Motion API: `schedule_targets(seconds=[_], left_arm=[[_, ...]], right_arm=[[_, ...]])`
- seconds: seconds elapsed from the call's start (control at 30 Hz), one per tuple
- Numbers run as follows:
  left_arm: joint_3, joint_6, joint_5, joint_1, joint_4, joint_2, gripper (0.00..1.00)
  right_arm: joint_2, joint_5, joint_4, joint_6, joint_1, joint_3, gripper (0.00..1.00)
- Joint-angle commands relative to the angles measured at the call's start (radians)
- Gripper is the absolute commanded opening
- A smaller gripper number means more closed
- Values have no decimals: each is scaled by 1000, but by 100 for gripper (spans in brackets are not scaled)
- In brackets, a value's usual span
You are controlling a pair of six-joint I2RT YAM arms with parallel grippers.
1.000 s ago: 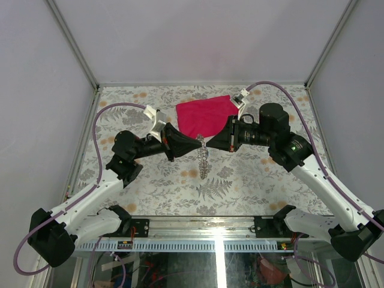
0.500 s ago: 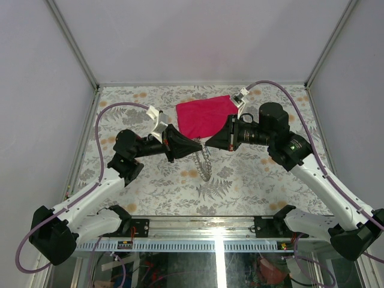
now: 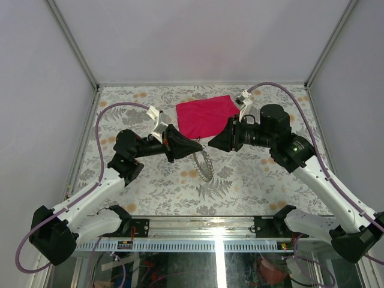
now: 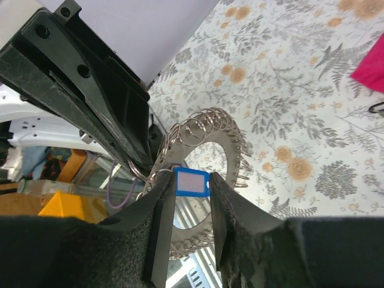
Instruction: Put the keys on the keyring
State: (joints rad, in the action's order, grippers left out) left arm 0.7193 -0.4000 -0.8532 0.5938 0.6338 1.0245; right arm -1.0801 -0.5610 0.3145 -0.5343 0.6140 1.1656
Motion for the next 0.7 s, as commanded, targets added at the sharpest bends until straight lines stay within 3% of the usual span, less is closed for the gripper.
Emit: schedule_targets(seconds=[0.0,0.37,0.67], left_arm=[[33,15,9,-1,41,-23,0],[63,12,-104,-2,35,16,0],[107,4,-209,1,45,70,0]], right_arm=[[67,59,-3,97,-5,42,36],[167,-44,-30,339,-5,-56,44],[303,-171,-296,344,-5,-263,45]])
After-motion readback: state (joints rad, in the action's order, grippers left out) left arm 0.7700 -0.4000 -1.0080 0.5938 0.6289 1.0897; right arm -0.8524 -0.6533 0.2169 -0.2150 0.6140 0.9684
